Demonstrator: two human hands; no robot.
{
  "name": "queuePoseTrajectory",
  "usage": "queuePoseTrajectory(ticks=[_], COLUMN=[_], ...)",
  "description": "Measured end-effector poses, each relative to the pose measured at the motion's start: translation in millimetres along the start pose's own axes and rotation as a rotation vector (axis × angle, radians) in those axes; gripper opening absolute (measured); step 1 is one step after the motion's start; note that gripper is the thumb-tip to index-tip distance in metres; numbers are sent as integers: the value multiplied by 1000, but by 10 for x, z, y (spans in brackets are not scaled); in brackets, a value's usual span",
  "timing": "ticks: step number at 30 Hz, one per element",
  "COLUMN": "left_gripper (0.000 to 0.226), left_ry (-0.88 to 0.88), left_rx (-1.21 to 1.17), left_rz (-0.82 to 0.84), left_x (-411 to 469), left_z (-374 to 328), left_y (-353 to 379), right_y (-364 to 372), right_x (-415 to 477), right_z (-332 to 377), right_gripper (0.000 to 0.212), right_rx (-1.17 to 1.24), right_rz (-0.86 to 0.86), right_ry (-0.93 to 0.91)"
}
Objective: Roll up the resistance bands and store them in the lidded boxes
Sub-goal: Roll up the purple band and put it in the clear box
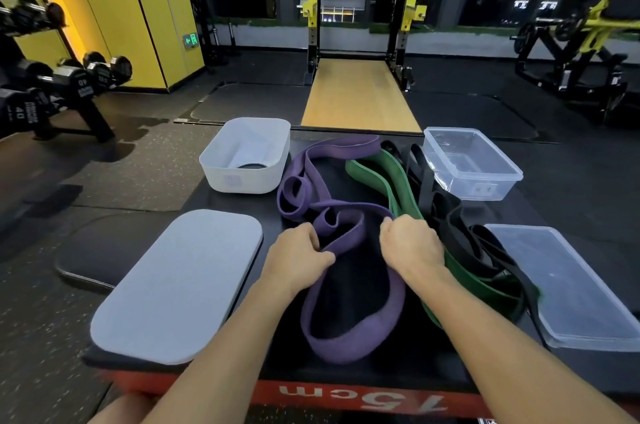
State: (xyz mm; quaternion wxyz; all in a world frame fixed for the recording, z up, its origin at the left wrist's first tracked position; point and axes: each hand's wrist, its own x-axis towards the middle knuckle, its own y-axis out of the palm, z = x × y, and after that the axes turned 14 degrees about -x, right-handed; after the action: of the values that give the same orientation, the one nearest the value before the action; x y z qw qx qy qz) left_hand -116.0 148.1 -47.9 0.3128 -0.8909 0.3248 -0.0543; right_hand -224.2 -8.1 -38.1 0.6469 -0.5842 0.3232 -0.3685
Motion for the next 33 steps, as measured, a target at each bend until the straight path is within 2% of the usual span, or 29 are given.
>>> queuePoseTrajectory(ticks=[1,3,6,9,12,14,16,19,20,22,23,24,26,27,28,30,33], left_gripper=[17,34,52,46,79,90,78,19,9,10,3,9,20,29,42,58,40], left_ry=[-17,-42,-70,-43,-11,-37,-33,-127,-168,-170,-146,-139,-135,-103,-69,-19,6], left_rx=[-33,-47,-7,54,-1,-62,-72,-310,-377,-440,-484,-571,-842,-888,-868,-655,-445], left_rz=[1,53,130,188,228,190,161,194,194,121,68,27,68,113,156,195,123], left_x=[-4,-8,-4,53,120,192,258,369,445,668,769,877,978,984,986,974,864], left_z=[34,69,37,-29,-65,-71,-125,-280,-319,-338,-339,-324,-307,-279,-238,-131,-7], left_y=[-40,-112,-194,-150,3,95,173,243,237,236,234,239,223,215,199,162,144], right_y=[12,47,101,131,166,203,248,294,307,315,318,322,349,384,422,462,445], right_x=[-8,-25,-52,-121,-152,-145,-153,-175,-176,-185,-189,-189,-175,-155,-123,-49,49], right_z=[-5,-14,-10,47,63,56,72,131,138,131,125,117,114,114,120,145,246], right_gripper=[50,45,27,44,32,26,36,51,49,45,47,53,62,65,68,70,65], right_rx=[-10,-37,-68,-61,71,118,133,184,208,248,258,274,342,375,396,384,408], right_rz=[-1,-1,4,30,32,25,47,114,120,108,110,115,112,112,112,100,86], right_ry=[1,-9,-94,-246,-311,-281,-311,-385,-376,-344,-332,-317,-299,-306,-323,-357,-333])
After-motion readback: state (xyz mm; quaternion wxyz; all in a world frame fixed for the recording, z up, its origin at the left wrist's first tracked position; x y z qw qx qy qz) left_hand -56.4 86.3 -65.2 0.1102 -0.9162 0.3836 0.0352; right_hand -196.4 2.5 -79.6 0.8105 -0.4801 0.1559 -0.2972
